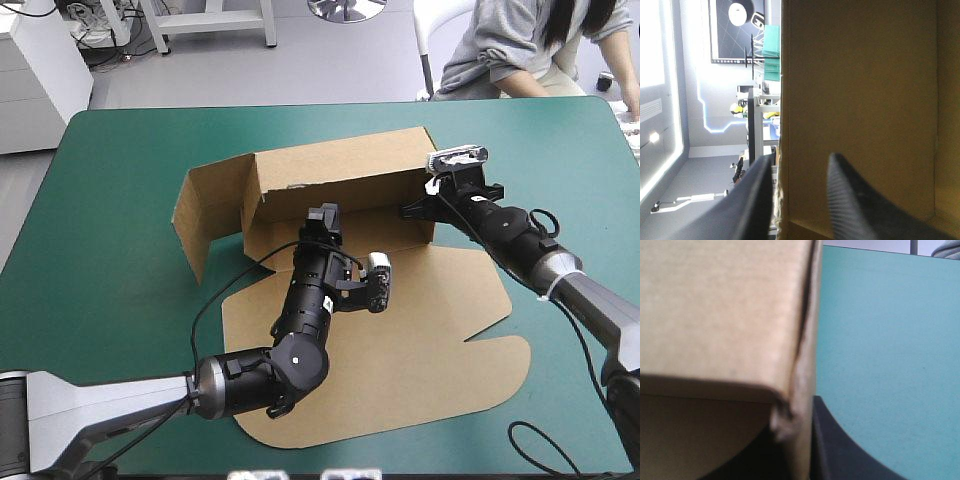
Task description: Fold the box
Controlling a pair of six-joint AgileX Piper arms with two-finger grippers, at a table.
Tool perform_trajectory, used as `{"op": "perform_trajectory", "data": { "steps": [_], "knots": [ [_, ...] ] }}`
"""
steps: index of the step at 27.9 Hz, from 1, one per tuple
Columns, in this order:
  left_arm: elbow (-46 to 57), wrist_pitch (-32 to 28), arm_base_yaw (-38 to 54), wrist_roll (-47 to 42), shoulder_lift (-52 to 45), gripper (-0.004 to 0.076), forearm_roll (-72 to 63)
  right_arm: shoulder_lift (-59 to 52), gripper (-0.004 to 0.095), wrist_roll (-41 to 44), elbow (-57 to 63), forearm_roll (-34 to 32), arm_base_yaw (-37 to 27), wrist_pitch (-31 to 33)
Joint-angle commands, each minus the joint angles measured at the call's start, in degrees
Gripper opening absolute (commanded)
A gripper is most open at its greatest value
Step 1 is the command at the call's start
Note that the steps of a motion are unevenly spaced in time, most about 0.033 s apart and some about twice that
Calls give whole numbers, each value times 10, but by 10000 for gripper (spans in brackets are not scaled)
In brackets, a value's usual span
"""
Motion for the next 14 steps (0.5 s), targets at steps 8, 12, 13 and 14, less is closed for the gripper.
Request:
{"op": "perform_trajectory", "data": {
  "steps": [8,12,13,14],
  "knots": [
    [-72,-83,41,44,-80,13,-255,-23,0,23,-22,12,0,20],
    [-135,-115,131,225,-144,13,-524,-23,0,30,-22,11,-14,54],
    [-150,-102,158,264,-155,13,-585,-23,0,36,-22,10,-19,63],
    [-162,-91,189,304,-165,13,-644,-23,1,42,-22,10,-24,67]
  ]
}}
